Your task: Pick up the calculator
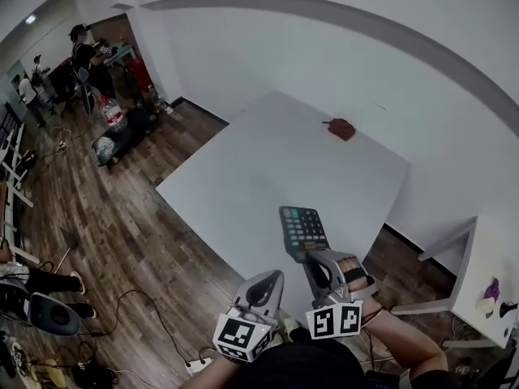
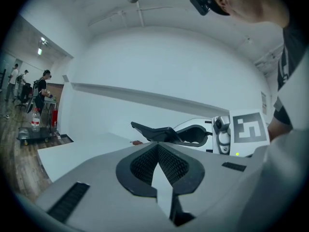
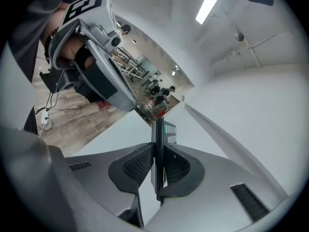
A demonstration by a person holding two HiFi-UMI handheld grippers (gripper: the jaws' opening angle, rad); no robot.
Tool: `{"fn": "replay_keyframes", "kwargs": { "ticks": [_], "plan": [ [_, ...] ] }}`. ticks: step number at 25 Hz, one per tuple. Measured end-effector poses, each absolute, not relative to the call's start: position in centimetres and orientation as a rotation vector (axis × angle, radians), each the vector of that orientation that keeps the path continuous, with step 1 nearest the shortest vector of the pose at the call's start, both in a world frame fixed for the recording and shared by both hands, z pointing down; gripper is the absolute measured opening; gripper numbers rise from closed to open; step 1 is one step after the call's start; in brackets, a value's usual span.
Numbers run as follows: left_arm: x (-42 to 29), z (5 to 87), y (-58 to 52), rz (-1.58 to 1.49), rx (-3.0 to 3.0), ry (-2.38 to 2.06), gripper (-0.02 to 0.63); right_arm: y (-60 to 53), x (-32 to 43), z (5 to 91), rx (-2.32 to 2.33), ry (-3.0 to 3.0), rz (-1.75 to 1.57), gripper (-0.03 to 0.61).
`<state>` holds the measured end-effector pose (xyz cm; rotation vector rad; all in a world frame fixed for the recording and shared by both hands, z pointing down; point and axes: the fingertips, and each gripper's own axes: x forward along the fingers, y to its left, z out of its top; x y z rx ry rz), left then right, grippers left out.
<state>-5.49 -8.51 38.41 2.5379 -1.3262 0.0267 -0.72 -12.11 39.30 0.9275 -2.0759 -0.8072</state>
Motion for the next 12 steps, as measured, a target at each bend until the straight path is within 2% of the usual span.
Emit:
{"fn": "replay_keyframes", "kwargs": {
  "ticks": [12],
  "plan": [
    [-5.3, 34.7, -7.7, 0.016, 2.612, -1.371, 0.006, -11.0, -0.8, 36.2, 1.097, -2.299, -0.541, 0.058]
  ]
}}
